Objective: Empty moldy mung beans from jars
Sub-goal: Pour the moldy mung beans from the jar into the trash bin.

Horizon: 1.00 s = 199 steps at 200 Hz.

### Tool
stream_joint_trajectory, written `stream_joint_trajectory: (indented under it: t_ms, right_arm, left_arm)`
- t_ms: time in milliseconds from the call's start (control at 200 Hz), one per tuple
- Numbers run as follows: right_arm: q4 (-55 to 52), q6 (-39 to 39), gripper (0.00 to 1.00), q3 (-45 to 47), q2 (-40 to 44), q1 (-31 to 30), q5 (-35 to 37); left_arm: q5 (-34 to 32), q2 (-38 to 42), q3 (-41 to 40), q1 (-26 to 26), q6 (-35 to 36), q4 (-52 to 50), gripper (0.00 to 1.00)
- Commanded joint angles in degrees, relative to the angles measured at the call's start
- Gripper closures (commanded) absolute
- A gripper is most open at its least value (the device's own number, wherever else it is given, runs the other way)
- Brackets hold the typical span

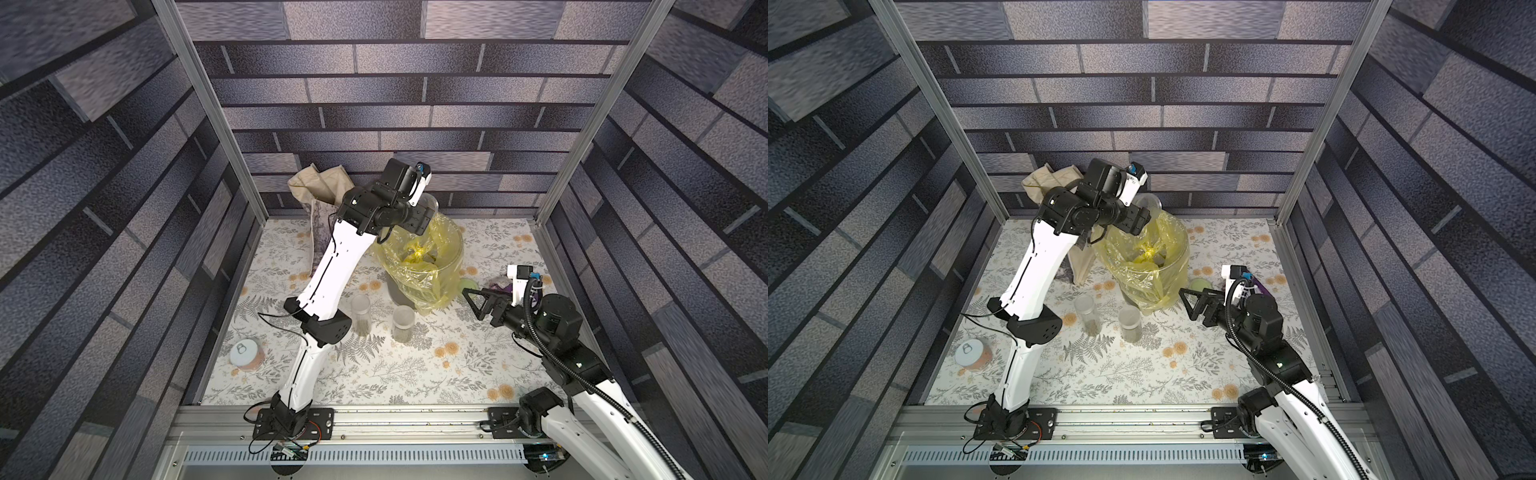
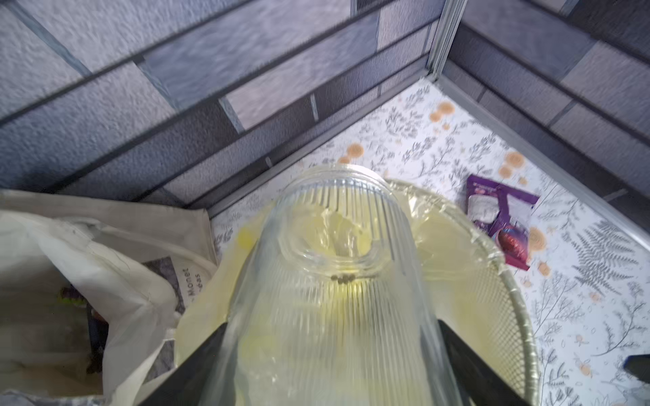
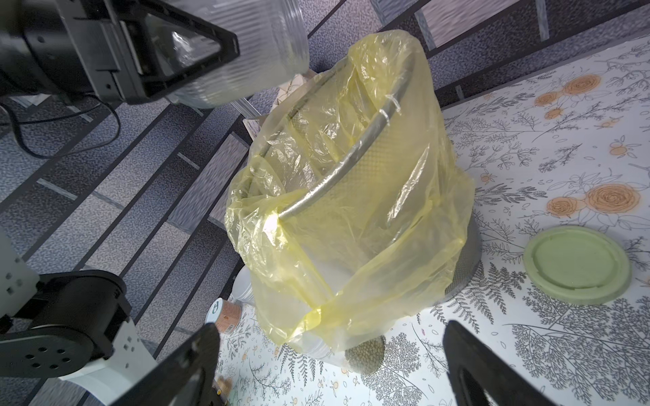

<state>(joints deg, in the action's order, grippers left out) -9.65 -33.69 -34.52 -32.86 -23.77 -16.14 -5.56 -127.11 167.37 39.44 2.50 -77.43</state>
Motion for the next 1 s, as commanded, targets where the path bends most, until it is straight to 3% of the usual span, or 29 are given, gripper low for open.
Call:
stream_joint_trajectory:
  t_ms: [0, 105, 160, 220, 366, 786, 992]
  right_arm:
    - [-2.8, 1.5, 0.0, -1.1, 1.8, -0.3, 1.1]
    - [-2.9, 2.1, 0.0, -1.2, 1.7, -0.3, 1.3]
    - [-2.7, 2.0, 0.0, -1.3, 1.3, -0.3, 1.0]
    - [-2.3, 1.7, 0.0, -1.2, 0.9, -0.3, 0.5]
    - [-2.5, 1.6, 0.0, -0.8, 1.4, -0.3, 0.7]
    - [-1.7, 1.2, 0.0, -0.2, 1.5, -0.3, 0.5]
    - [-0.3, 0.0, 0.0, 0.4, 1.7, -0.3, -0.4]
  left_arm:
    - [-7.2, 7.3, -6.1, 3.0, 0.3, -5.7, 0.22]
    - [-7.5, 14.8, -18.5, 3.8, 1.3, 4.7, 0.2]
    - [-5.5, 15.7, -20.1, 2.4, 1.1, 7.4, 0.2]
    - [-4.9, 12.4, -14.5, 1.6, 1.4, 4.3, 0.21]
    - [-6.0, 0.1, 9.4, 2.1, 1.4, -11.2, 0.21]
    - [5.5, 17.4, -21.6, -0.6, -0.2, 8.1, 0.19]
    - [11.4, 28.1, -38.4, -0.6, 0.2, 23.0, 0.19]
